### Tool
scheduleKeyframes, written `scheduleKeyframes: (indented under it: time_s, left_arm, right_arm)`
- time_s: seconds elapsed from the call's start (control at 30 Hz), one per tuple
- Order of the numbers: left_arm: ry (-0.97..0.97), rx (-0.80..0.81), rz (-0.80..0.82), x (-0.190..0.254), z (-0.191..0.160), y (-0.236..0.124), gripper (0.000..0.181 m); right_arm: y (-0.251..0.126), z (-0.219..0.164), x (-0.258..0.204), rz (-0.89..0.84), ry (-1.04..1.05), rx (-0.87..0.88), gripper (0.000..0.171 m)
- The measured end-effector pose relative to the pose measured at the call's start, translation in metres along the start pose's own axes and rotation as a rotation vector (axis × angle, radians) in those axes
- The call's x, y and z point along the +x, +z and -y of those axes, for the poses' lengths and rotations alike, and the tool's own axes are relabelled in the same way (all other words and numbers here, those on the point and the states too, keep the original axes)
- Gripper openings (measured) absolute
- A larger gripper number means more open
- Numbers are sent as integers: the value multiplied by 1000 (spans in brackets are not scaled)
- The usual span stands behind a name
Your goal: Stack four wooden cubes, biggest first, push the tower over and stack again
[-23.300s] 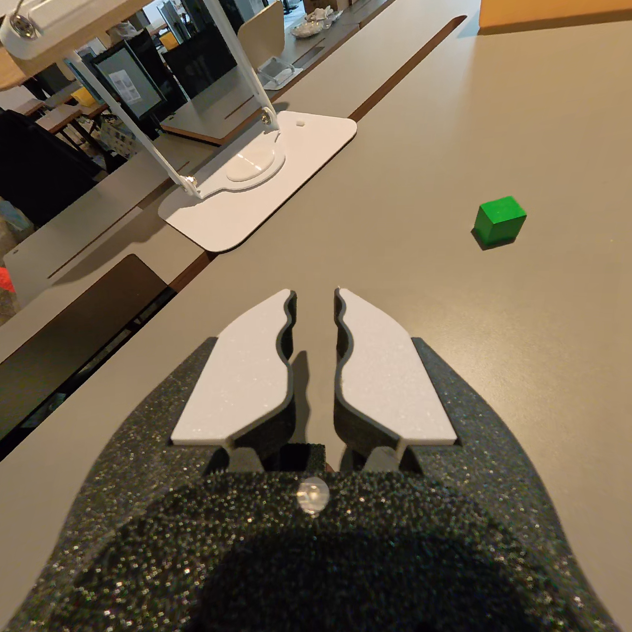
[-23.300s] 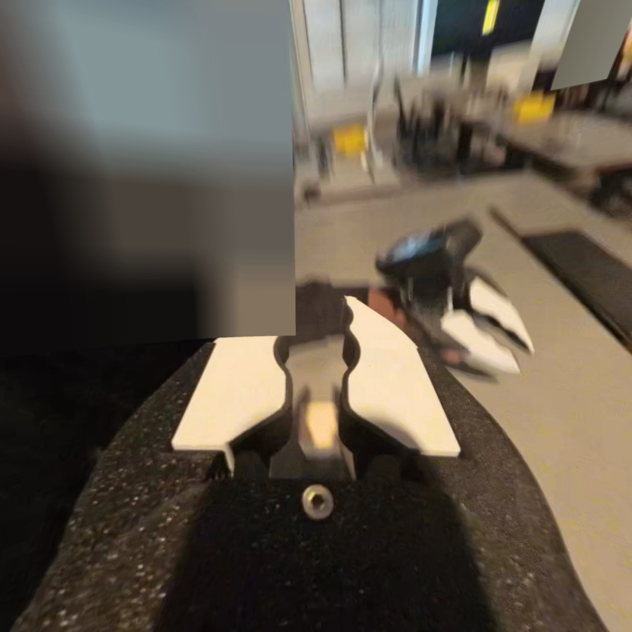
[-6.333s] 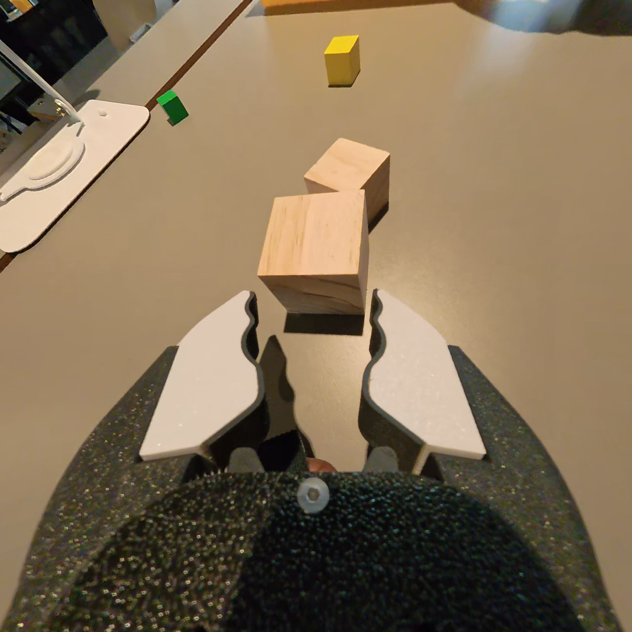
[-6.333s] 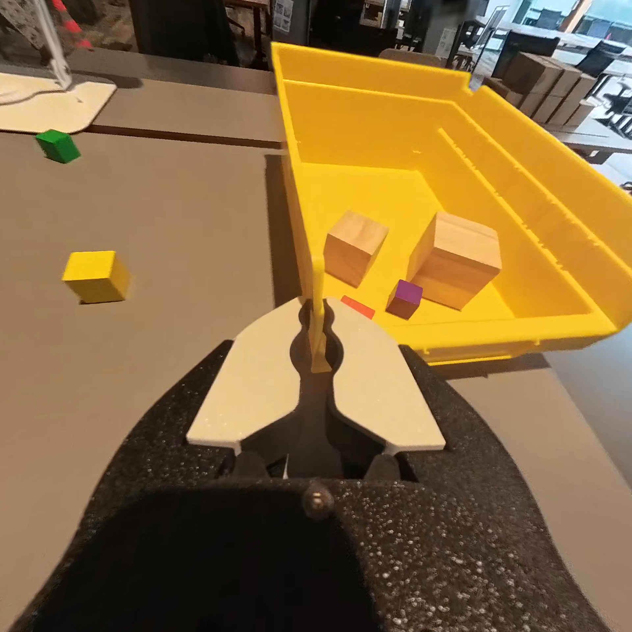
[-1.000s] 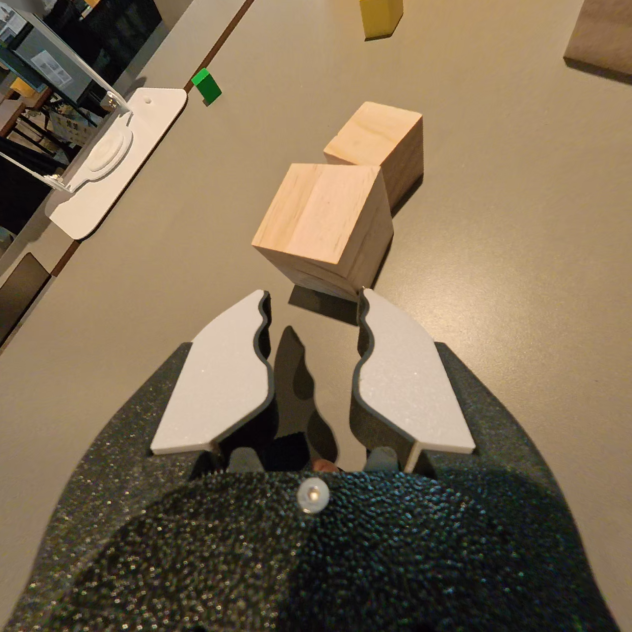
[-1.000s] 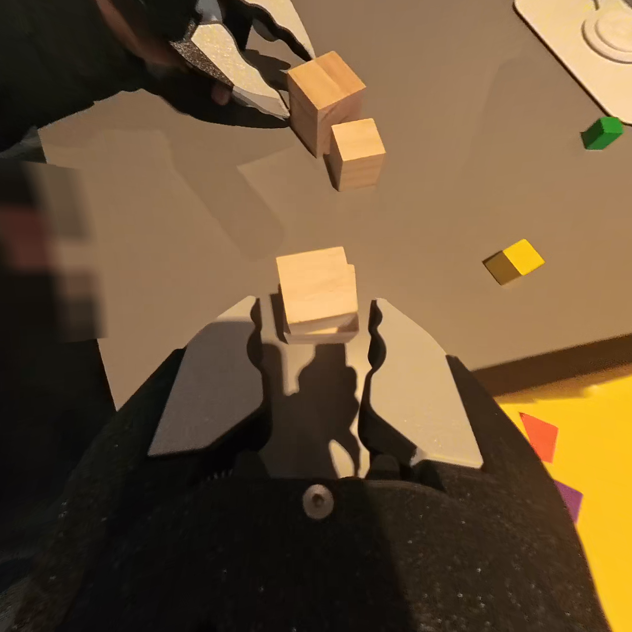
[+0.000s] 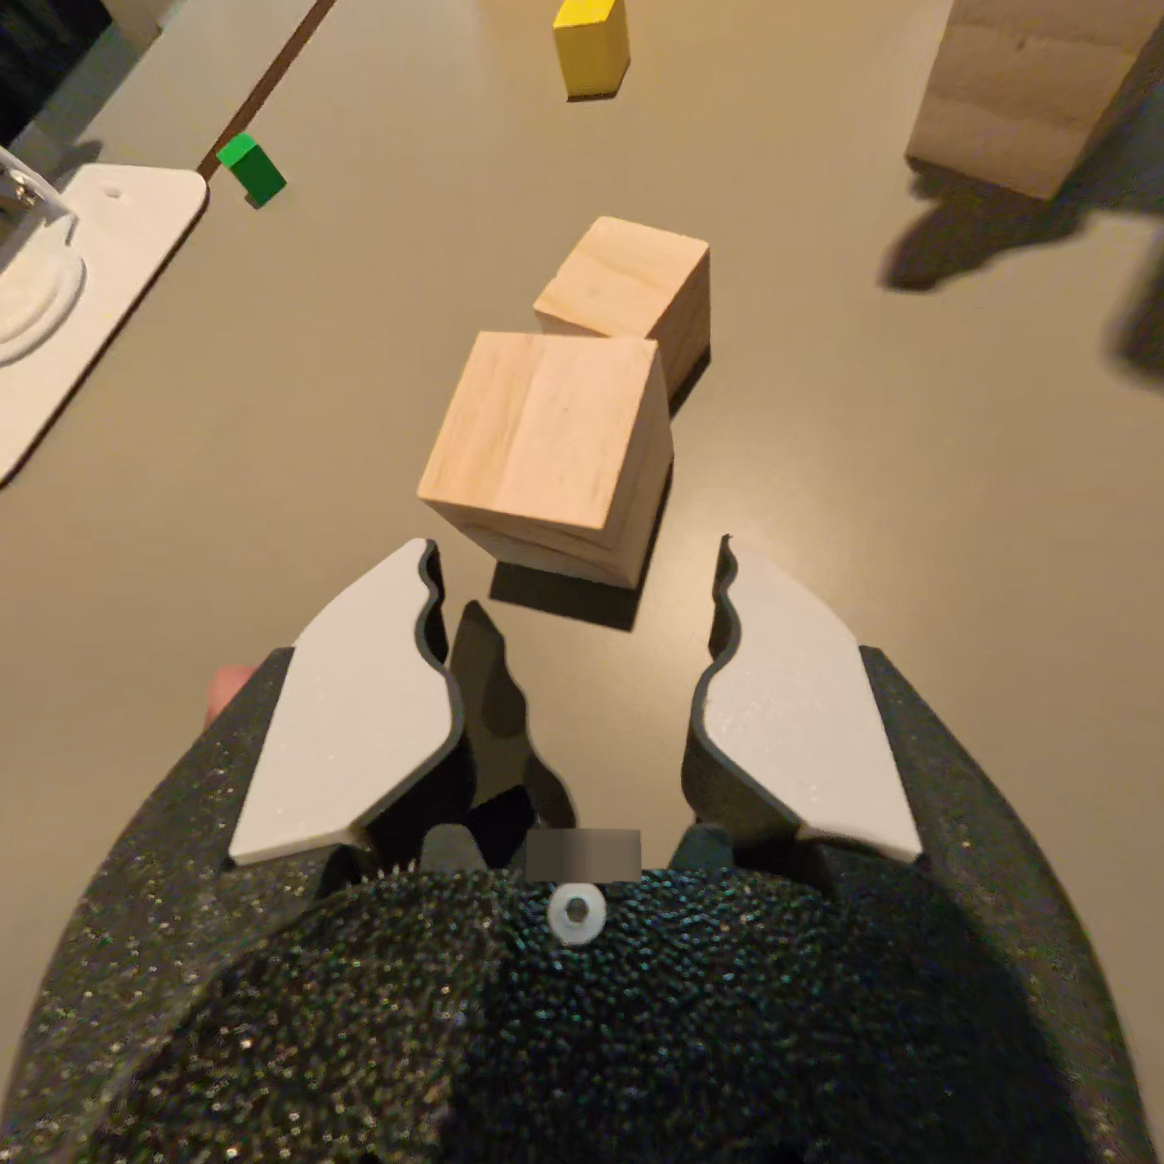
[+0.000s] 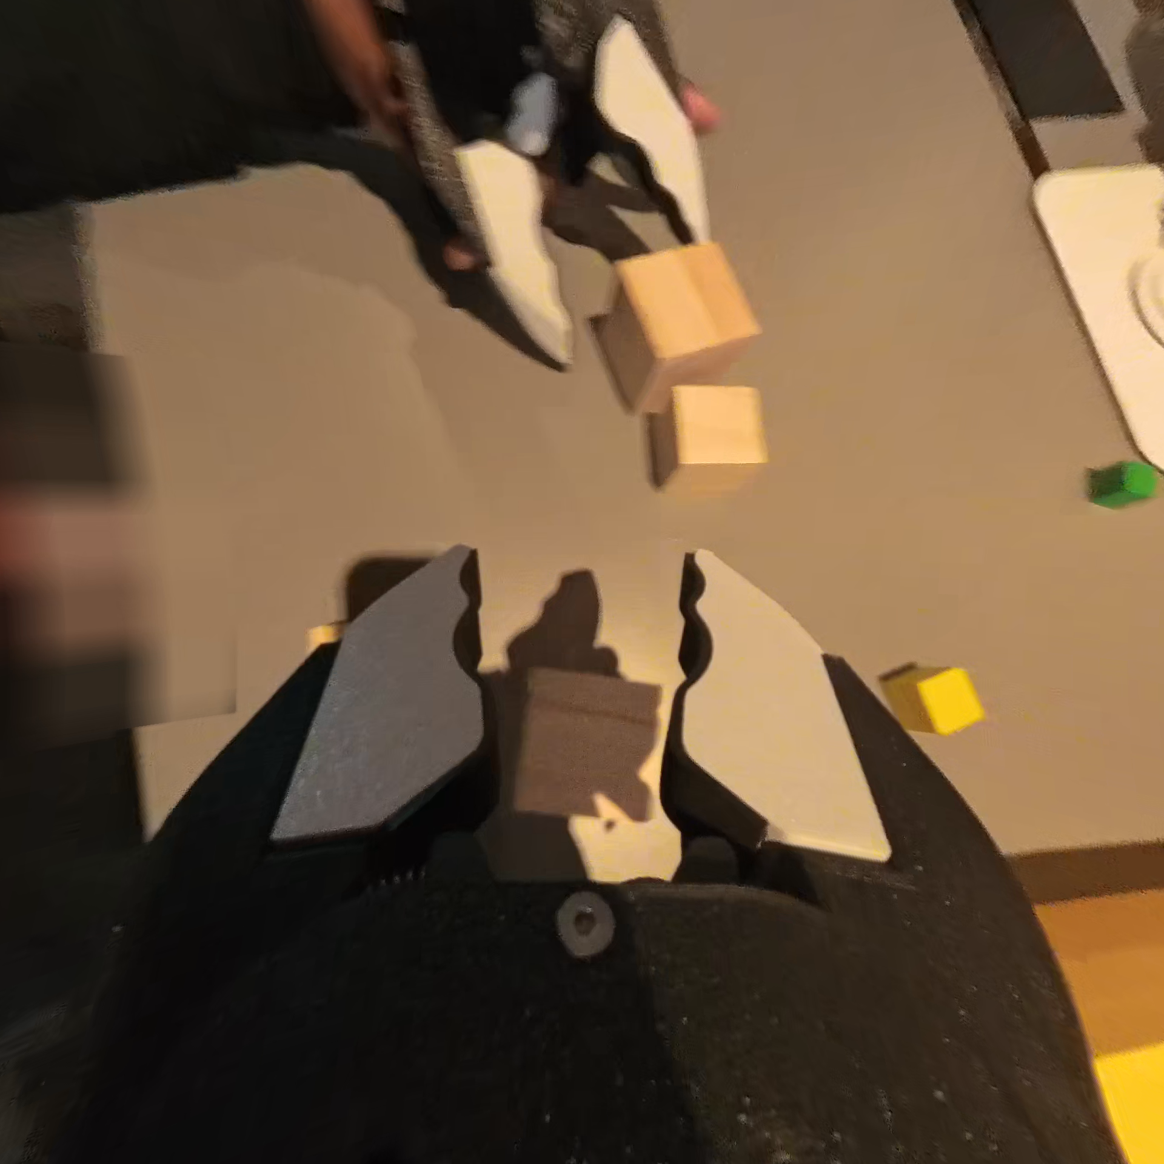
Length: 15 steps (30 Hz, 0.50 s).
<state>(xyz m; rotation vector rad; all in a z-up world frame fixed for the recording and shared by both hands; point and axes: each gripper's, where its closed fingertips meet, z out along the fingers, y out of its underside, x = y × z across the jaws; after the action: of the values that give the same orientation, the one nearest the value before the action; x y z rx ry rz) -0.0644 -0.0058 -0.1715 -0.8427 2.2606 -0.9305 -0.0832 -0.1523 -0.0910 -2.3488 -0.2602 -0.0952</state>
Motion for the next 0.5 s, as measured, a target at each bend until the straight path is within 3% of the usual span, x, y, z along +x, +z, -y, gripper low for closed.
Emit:
scheduleKeyframes:
  time_s: [0.1, 0.23, 0.33, 0.37, 0.5]
  left_arm:
    - [8, -15, -21, -6, 3, 9, 89]
    - [-3, 20, -69, -9, 14, 14, 91]
    - [-6, 43, -101, -10, 21, 17, 68]
    - [-1, 45, -114, -9, 23, 19, 65]
    - [-14, 46, -143, -12, 27, 22, 64]
  right_arm:
    - [31, 7, 39, -38, -3, -125, 67]
    - [80, 6, 53, 44, -22, -268, 70]
    - [111, -10, 54, 84, -55, -397, 62]
    - [118, -14, 58, 67, -62, -427, 49]
    - [120, -15, 62, 59, -17, -399, 46]
